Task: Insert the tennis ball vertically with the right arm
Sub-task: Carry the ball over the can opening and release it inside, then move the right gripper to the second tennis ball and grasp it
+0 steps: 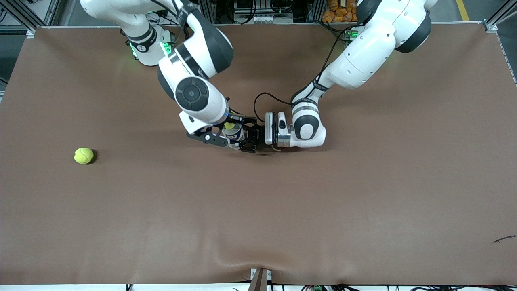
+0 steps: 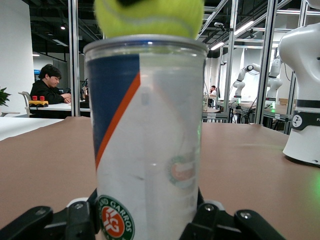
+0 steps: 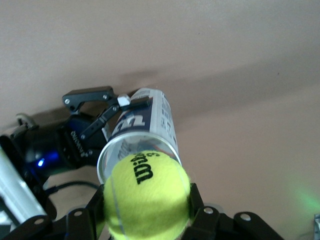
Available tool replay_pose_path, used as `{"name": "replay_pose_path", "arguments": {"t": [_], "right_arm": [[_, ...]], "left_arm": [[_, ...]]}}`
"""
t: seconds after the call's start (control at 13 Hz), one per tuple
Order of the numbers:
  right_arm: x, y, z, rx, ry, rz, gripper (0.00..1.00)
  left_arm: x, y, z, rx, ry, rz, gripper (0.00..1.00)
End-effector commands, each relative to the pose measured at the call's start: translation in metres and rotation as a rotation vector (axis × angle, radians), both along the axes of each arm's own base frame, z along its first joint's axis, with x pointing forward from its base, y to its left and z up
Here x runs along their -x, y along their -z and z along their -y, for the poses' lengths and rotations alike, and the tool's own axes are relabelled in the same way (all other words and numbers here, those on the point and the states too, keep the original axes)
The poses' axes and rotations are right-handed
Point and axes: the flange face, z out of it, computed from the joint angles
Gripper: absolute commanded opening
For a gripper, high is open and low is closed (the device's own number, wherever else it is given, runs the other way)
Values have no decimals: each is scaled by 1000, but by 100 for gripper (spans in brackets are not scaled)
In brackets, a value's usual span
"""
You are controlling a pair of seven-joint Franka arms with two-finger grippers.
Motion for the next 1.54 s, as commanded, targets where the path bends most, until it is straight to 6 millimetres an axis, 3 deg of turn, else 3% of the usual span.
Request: {"name": "replay_pose_path", "arguments": {"t": [0.0,0.15,0.54,0.69,0.85,1.0,1.15,1.23,1.46], "right_arm": [[-7,11,-5,-23,26,7,44],[-5,18,-7,-10,20,4,100],[-2,9,-9,-20,19,2,100],[0,-10,-4,-27,19,13,100],[-7,-31,17,-17,30,24,100],[-35,-44,64,-15,76,52,100],[-65,-38,122,11,88,70,100],[-83,-31,163,57,127,79,100],[-122,20,275,140,145,41,100]], "left_arm": [[1,3,3,29,-18,47,65],[1,4,2,27,-18,47,66],[1,3,3,29,-17,46,69],[1,3,3,29,-17,48,69],[2,5,2,26,-15,46,70],[2,5,1,25,-14,49,70],[2,7,1,23,-14,58,70],[2,7,0,21,-14,62,70],[1,7,0,23,-15,63,70]]}}
